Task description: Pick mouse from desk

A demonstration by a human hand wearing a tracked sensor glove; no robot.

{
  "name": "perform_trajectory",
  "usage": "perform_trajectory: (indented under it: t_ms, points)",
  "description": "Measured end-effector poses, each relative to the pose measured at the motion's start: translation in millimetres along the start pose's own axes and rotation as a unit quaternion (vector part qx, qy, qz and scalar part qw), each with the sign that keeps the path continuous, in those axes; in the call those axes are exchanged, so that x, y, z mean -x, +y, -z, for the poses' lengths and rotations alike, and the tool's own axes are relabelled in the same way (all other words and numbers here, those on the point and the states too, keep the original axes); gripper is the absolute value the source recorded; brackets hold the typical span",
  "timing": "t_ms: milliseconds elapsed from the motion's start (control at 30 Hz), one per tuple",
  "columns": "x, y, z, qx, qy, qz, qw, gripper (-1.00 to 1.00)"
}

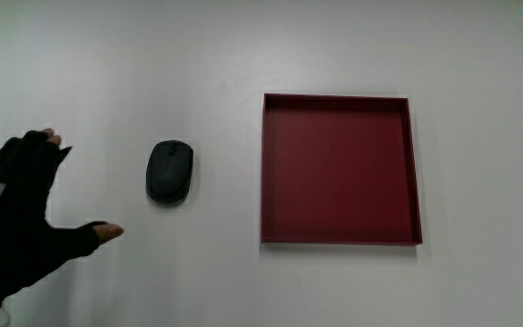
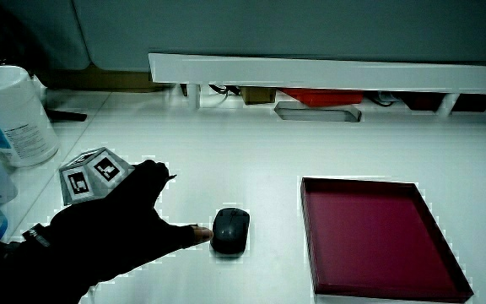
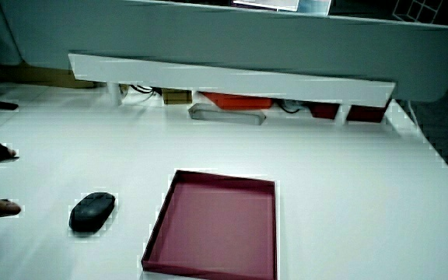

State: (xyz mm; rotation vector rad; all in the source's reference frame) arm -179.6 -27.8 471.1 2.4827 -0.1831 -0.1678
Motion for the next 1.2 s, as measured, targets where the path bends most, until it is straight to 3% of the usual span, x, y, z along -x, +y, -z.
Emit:
perform_trajectory:
  t_ms: [167,467,600,733,867,1000,1067,1133,1167,1200]
  points:
    - [5.1,2,-2.2,-0.014,-0.014,-0.012,0.9997,1.00]
    - [9.4,1,-1.9,-0.031,-0.027,0.004,0.9992,1.00]
    - [8.7,-5,-11.0,-0.042,-0.033,0.020,0.9984,1.00]
    - [-2.5,-22,-37.2,-0.058,-0.044,0.067,0.9951,1.00]
    - [-18.8,-38,-60.4,-0.081,-0.052,0.111,0.9891,1.00]
    - [-34.0,-40,-70.1,-0.087,-0.075,0.143,0.9830,1.00]
    - [-46.4,-39,-72.9,-0.102,-0.053,0.173,0.9782,1.00]
    - [-59.4,-36,-72.3,-0.127,-0.016,0.211,0.9689,1.00]
    - [-64.3,-34,-68.3,-0.100,-0.055,0.183,0.9765,1.00]
    - [-71.0,-35,-68.3,-0.095,-0.064,0.182,0.9767,1.00]
